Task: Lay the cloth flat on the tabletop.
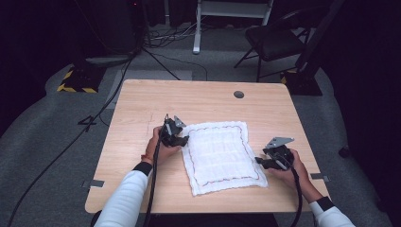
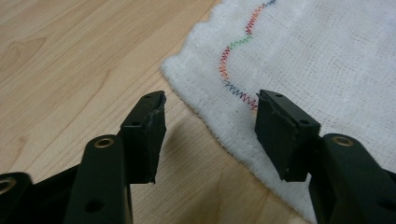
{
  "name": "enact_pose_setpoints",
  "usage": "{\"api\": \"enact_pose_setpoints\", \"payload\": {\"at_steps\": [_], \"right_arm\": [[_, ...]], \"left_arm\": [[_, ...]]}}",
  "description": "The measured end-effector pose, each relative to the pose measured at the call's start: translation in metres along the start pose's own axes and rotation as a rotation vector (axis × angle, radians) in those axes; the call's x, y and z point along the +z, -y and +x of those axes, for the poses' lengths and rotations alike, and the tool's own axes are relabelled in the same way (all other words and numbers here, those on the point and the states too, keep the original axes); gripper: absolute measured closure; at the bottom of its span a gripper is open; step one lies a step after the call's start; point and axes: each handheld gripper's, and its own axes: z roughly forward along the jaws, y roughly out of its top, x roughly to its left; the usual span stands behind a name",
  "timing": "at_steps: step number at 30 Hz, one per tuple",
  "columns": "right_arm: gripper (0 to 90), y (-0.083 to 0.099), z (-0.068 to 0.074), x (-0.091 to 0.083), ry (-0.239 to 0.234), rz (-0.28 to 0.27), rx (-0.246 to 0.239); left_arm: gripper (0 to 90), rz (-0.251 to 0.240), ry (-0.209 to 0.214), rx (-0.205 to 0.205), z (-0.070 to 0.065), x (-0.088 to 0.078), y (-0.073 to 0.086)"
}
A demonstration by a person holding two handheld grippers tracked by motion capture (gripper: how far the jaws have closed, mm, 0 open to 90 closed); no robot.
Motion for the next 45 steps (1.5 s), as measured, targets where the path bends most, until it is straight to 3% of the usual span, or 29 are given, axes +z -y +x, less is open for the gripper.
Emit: {"api": "enact_pose_setpoints", "payload": {"at_steps": [4,6,9,10,11,12,13,15,17,21,23,26,27,29,31,36,40,45], "right_arm": [[46.6,0.0,-0.003,-0.006,-0.003,0.036,-0.006],[48.6,-0.01,-0.008,-0.008,0.026,-0.017,-0.005],[48.6,-0.037,-0.017,-0.003,0.025,-0.108,0.002],[48.3,-0.057,-0.023,0.01,0.023,-0.133,0.013],[48.3,-0.057,-0.023,0.01,0.023,-0.133,0.013],[48.2,-0.065,-0.027,0.018,0.008,-0.142,0.022],[48.3,-0.078,-0.035,0.038,0.011,-0.141,0.049],[48.0,-0.082,-0.039,0.049,-0.006,-0.135,0.067],[47.4,-0.088,-0.045,0.068,0.013,-0.088,0.085],[47.0,-0.095,-0.055,0.085,-0.006,-0.059,0.139],[48.8,-0.095,-0.058,0.09,-0.017,-0.072,0.152],[72.7,-0.095,-0.059,0.09,-0.057,-0.089,0.144],[78.6,-0.095,-0.059,0.089,-0.072,-0.084,0.136],[83.5,-0.096,-0.056,0.086,-0.058,-0.077,0.111],[84.3,-0.097,-0.056,0.078,-0.051,-0.105,0.11],[84.7,-0.102,-0.054,0.037,-0.027,-0.226,0.078],[84.7,-0.107,-0.046,0.002,0.01,-0.292,0.03],[84.9,-0.116,-0.037,-0.036,0.042,-0.371,0.008]], "left_arm": [[31.2,0.005,0.026,-0.037,0.004,0.002,0.001],[28.8,0.003,0.047,-0.052,0.007,0.004,0.0],[27.1,-0.003,0.065,-0.063,0.008,0.007,-0.001],[26.6,-0.004,0.066,-0.051,0.009,0.008,-0.002],[26.6,-0.004,0.071,-0.047,0.009,0.008,-0.002],[26.2,-0.002,0.083,-0.047,0.01,0.009,-0.003],[27.3,-0.002,0.091,-0.054,0.011,0.011,-0.004],[27.9,-0.005,0.1,-0.074,0.014,0.013,-0.007],[36.7,-0.018,0.101,-0.073,0.014,0.016,-0.01],[50.3,-0.019,0.129,-0.048,0.013,0.02,-0.017],[57.8,-0.017,0.146,-0.033,0.013,0.021,-0.02],[71.6,-0.023,0.178,-0.013,0.015,0.023,-0.022],[75.6,-0.032,0.188,-0.027,0.015,0.024,-0.022],[80.0,-0.03,0.169,0.009,0.014,0.022,-0.023],[81.3,-0.055,0.157,0.036,0.013,0.013,-0.026],[81.7,-0.169,0.166,0.068,0.013,-0.017,-0.035],[81.7,-0.24,0.15,0.095,0.008,-0.041,-0.044],[81.7,-0.324,0.122,0.154,-0.001,-0.078,-0.062]]}}
